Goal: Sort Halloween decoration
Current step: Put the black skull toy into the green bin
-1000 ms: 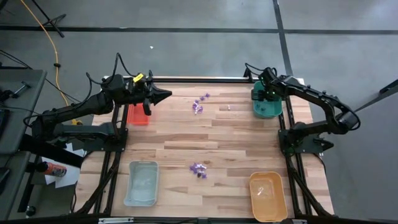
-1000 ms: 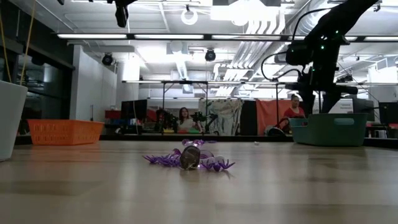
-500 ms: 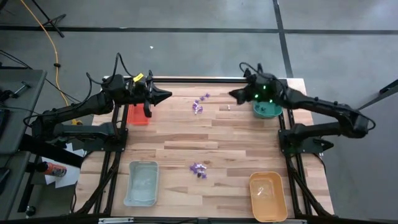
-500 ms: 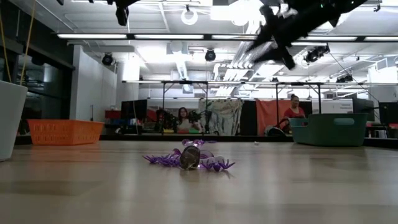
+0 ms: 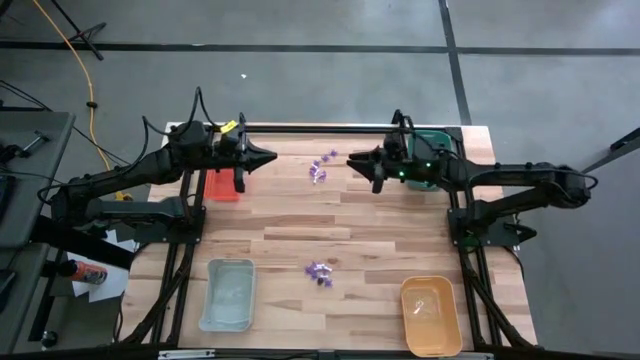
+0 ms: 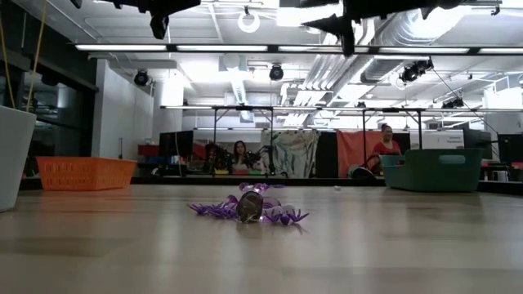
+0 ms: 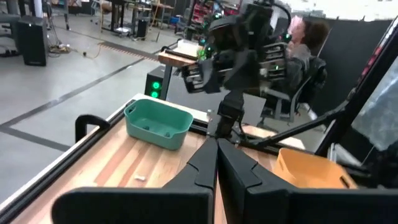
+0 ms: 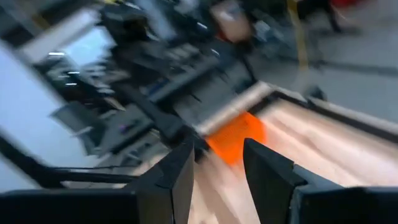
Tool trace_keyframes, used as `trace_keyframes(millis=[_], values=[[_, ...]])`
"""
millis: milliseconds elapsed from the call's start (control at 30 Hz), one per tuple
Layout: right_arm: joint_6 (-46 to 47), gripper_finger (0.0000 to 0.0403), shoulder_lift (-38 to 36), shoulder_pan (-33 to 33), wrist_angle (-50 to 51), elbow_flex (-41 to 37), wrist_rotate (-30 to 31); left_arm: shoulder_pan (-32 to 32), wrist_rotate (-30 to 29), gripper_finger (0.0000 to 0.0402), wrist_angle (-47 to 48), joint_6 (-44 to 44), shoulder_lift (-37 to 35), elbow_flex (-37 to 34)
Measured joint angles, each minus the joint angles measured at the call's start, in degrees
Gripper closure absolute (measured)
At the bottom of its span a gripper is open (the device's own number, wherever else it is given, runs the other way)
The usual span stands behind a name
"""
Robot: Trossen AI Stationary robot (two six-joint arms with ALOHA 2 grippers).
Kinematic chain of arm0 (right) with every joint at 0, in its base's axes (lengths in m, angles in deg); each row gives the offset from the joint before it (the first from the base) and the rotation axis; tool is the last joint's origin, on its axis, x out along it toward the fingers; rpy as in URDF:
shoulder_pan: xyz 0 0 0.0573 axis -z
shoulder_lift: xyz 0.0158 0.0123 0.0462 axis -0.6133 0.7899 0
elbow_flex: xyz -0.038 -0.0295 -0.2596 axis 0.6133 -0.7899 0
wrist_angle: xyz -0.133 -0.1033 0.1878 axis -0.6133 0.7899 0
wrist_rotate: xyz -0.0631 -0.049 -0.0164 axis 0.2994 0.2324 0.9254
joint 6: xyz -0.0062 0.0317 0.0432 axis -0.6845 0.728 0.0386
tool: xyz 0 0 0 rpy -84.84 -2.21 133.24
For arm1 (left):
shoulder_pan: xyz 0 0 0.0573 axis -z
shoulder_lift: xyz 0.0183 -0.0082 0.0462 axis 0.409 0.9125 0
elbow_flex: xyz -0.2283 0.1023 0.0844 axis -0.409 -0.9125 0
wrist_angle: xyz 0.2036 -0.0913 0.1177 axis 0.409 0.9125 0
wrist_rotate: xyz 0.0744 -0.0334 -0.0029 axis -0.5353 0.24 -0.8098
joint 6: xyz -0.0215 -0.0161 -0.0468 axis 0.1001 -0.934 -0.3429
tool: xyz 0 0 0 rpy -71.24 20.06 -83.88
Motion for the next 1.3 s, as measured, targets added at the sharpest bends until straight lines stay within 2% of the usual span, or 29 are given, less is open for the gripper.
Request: trace_keyframes(millis=[233,533,667,900,1033,1300], values=[[-7.3,0.0272,0.0,-1.2,-10.3,0.0,-4.0,0.1,0.0,0.0401,-2.0,-6.1,0.0,0.0],[-12.0,0.0279,0.0,-1.1,-10.5,0.0,-7.3,3.4,-0.2,0.0401,-1.9,-6.3,0.0,0.0],[-14.2,0.0307,0.0,-1.1,-10.5,0.0,-7.4,4.8,-1.3,0.0401,-1.9,-6.2,0.0,0.0],[-15.6,0.0395,0.0,-1.0,-10.5,0.0,-8.6,6.9,-4.8,0.0401,-1.9,-3.9,0.0,0.0],[-14.7,0.0388,0.0,-1.0,-10.5,0.0,-8.6,7.2,-5.1,0.0401,-1.9,-2.6,0.0,0.0],[-14.3,0.0399,0.0,-1.0,-10.5,0.0,-8.6,7.2,-7.5,0.0401,-1.9,-0.2,0.0,0.0]])
